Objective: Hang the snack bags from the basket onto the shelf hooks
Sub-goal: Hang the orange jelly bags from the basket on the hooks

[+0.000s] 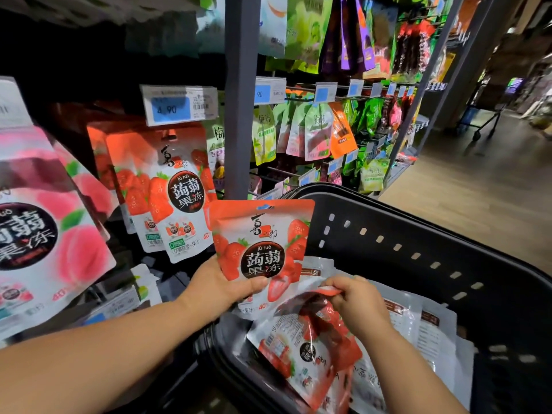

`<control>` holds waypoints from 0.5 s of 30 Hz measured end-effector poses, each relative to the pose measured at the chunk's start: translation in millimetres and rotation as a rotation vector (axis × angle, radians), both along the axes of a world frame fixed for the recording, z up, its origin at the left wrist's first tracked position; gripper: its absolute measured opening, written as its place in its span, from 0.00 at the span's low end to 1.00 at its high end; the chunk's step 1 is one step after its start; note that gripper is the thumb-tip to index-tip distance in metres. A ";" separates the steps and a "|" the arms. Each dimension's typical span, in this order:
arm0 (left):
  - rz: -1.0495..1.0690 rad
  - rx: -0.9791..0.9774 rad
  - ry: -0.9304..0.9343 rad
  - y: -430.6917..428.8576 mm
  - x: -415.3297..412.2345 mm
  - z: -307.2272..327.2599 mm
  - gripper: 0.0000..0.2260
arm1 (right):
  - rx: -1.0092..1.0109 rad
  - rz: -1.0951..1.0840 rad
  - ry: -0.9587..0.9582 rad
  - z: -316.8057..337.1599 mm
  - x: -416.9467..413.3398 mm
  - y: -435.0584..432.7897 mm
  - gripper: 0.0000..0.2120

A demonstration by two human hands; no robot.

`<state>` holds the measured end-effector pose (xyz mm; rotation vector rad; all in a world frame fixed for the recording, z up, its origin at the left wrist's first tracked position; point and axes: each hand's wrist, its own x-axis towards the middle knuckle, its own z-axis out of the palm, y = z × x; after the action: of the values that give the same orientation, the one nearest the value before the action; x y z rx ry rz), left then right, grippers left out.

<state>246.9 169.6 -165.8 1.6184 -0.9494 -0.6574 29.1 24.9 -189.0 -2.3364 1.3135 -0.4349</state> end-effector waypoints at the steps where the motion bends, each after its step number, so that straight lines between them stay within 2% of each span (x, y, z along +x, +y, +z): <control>1: -0.002 -0.008 0.013 -0.2 -0.1 -0.3 0.26 | -0.058 -0.033 -0.013 -0.2 -0.4 -1.2 0.15; 3: -0.005 -0.017 0.028 -0.4 -0.3 -0.9 0.28 | -0.152 -0.066 -0.019 0.1 -0.8 -3.9 0.13; 6: -0.002 -0.017 0.033 -1.2 0.3 -1.9 0.26 | -0.180 -0.098 -0.002 5.7 0.3 -2.6 0.05; 9: -0.014 -0.030 0.044 -0.4 0.2 -1.4 0.28 | -0.184 -0.112 -0.108 8.2 0.1 -1.3 0.10; 12: -0.012 -0.032 0.050 0.7 -0.3 -1.1 0.28 | -0.108 -0.081 -0.200 5.0 -2.9 -2.1 0.12; 15: -0.008 -0.040 0.052 0.7 -1.1 -0.5 0.24 | 0.021 -0.044 -0.359 0.9 -4.5 -4.0 0.03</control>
<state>245.8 170.4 -166.3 1.5559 -0.9258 -0.6794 24.6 21.0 -188.1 -2.0908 1.1886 -0.8065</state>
